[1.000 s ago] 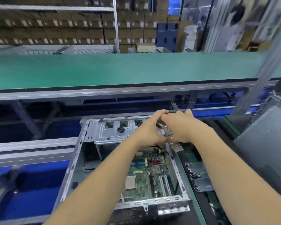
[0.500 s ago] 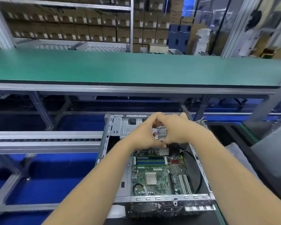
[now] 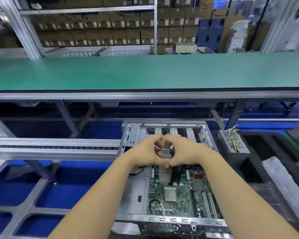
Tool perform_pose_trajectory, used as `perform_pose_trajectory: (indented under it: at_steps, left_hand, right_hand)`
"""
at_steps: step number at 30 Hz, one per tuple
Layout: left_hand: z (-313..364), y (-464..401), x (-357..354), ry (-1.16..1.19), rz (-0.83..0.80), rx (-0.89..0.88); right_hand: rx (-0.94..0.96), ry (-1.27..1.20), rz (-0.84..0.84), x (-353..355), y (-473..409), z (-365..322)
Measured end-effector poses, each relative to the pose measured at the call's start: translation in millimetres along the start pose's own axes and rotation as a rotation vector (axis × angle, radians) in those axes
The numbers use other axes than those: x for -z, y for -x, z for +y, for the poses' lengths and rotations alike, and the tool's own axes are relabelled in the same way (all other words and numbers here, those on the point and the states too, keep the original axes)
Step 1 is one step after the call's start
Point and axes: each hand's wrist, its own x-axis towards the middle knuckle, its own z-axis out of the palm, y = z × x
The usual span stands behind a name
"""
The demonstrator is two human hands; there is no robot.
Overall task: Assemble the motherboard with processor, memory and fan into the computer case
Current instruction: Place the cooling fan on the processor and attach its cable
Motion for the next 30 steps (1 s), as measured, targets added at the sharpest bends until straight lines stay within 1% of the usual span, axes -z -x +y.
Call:
perform_pose_trajectory:
  at_steps: [5,8,10,13,16,18,20,23,25,28,30]
  left_hand:
    - [-6,1,-10,-0.038,-0.018,0.024]
    - [-8,4,-17,-0.010,-0.011,0.031]
    - [-8,7,-21,-0.014,0.006,0.033]
    - [-9,12,-26,-0.112,0.001,0.039]
    - [-11,17,-36,-0.115,0.035,0.037]
    - [-14,20,-41,-0.138,0.061,0.030]
    - [-18,22,-41,-0.103,0.081,0.047]
    - [-19,26,-40,-0.041,0.133,0.080]
    - [-17,27,-38,0.006,0.153,0.090]
    - [-13,27,-37,0.076,0.184,0.080]
    - [-10,28,-36,0.109,0.196,0.070]
  right_hand:
    - [-0.031,-0.092,0.057,-17,8,16]
    - [-0.017,-0.177,0.084,-27,16,24]
    - [-0.024,-0.337,0.102,-32,24,33]
    - [-0.107,-0.614,0.165,-47,34,46]
    - [-0.125,-0.812,0.293,-68,42,54]
    - [-0.136,-0.901,0.357,-76,44,60]
    - [-0.159,-0.903,0.304,-80,43,64]
    - [-0.179,-0.825,0.124,-85,40,66]
    - [-0.197,-0.805,0.047,-88,40,67]
    - [-0.229,-0.703,-0.032,-92,41,69]
    - [-0.256,-0.609,-0.051,-94,40,69]
